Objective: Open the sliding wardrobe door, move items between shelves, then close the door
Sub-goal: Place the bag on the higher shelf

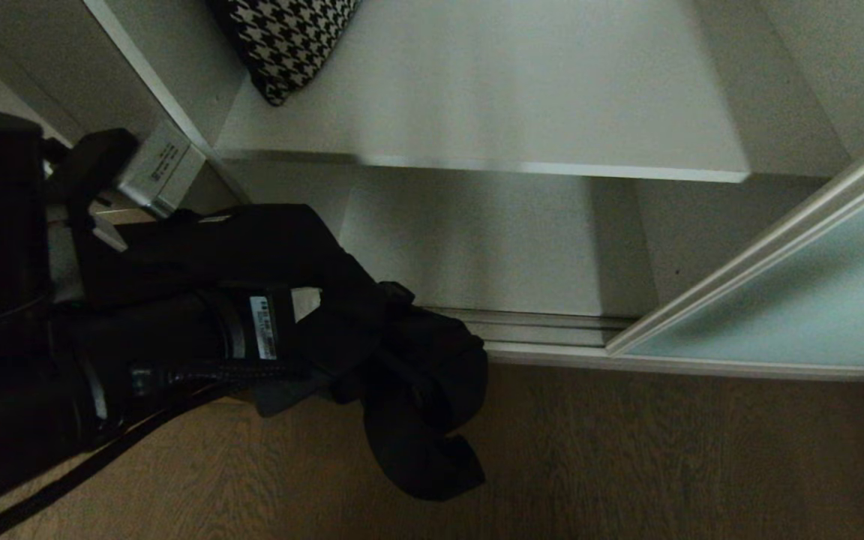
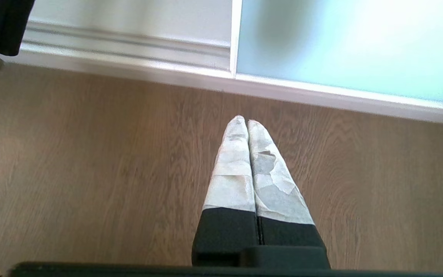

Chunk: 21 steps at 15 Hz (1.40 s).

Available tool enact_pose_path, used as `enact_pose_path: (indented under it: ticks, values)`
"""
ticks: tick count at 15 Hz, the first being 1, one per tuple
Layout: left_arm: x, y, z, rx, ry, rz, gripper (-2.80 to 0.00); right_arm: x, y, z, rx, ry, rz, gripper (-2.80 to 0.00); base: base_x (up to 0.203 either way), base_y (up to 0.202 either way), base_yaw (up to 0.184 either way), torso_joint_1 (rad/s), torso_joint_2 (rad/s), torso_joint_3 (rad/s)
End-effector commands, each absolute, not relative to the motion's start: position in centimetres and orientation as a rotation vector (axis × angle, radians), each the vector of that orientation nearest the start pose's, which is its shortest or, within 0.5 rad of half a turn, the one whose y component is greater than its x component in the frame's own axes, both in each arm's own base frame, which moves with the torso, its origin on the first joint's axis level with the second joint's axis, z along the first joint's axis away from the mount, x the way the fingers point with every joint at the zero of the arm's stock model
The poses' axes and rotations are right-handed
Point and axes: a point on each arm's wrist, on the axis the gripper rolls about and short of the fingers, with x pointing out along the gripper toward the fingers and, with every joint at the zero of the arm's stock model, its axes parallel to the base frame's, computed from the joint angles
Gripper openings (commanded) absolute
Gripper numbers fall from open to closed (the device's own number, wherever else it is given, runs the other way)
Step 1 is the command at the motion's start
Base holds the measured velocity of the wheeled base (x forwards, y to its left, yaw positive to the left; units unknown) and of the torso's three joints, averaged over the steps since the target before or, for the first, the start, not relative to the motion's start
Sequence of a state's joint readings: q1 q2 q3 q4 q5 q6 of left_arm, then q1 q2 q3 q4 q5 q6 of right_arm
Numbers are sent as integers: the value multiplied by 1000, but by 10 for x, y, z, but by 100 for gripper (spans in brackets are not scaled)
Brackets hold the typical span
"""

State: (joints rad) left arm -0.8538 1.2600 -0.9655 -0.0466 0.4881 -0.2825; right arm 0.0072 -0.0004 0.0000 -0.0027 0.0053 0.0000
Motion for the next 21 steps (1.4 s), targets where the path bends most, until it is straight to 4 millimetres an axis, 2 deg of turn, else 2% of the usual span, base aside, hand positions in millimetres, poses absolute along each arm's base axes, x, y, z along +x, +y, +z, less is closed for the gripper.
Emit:
enact_pose_path:
  ticks: [1, 6, 9, 15, 20, 21]
  values:
    - [126, -133, 289, -137, 218, -355, -280, -23, 0, 76, 0, -5, 14, -280, 0, 0, 0, 1, -4, 207]
    - [107, -111, 295, -117, 221, -360, -280, -23, 0, 76, 0, -5, 14, -280, 0, 0, 0, 1, 2, 201]
    - [102, -106, 303, -126, 193, -368, -280, -23, 0, 76, 0, -5, 14, -280, 0, 0, 0, 2, 1, 201]
    - [107, -111, 328, -86, 121, -382, -280, -23, 0, 76, 0, -5, 14, -280, 0, 0, 0, 1, -1, 143]
    - [121, -128, 347, -64, 89, -382, -280, -23, 0, 76, 0, -5, 14, -280, 0, 0, 0, 0, 1, 36]
    - [123, -130, 356, -66, 66, -386, -280, -23, 0, 76, 0, -5, 14, -280, 0, 0, 0, 4, 2, 32]
